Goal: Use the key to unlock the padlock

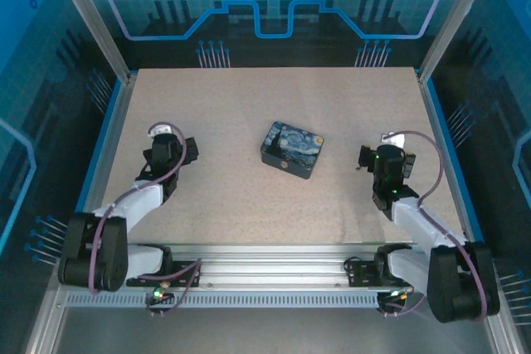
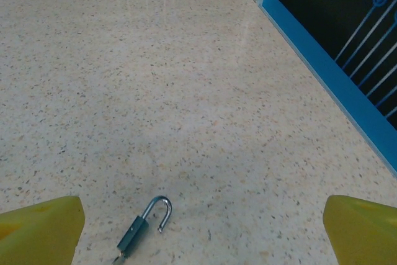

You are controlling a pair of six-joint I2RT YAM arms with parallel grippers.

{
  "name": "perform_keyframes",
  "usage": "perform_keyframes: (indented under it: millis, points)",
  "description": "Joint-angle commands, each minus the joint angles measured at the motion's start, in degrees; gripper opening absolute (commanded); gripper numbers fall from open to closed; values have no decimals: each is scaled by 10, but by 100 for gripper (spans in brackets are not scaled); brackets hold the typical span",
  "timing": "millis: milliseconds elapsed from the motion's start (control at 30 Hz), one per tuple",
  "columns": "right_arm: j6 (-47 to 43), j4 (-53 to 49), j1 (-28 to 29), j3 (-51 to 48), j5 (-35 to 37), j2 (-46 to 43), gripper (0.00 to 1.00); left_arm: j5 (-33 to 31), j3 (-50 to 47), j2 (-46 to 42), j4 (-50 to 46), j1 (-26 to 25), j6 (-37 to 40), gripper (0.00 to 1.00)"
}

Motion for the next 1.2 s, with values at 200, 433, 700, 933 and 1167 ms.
perform_keyframes:
  millis: [200, 433, 700, 933, 1167]
  points:
    - [-72, 229, 3, -34, -79, 94, 100, 34, -72, 115, 342, 13, 86, 99]
    - [-85, 353, 11, -35, -156, 206, 100, 78, -86, 158, 407, -5, 126, 99]
    - [-95, 299, 7, 8, -193, 238, 100, 61, -85, 158, 404, -10, 127, 99]
    - [-90, 277, -14, 19, -241, 238, 100, 57, -83, 157, 399, -10, 125, 99]
    - [-93, 273, -16, 22, -254, 240, 100, 56, -81, 157, 395, -10, 123, 99]
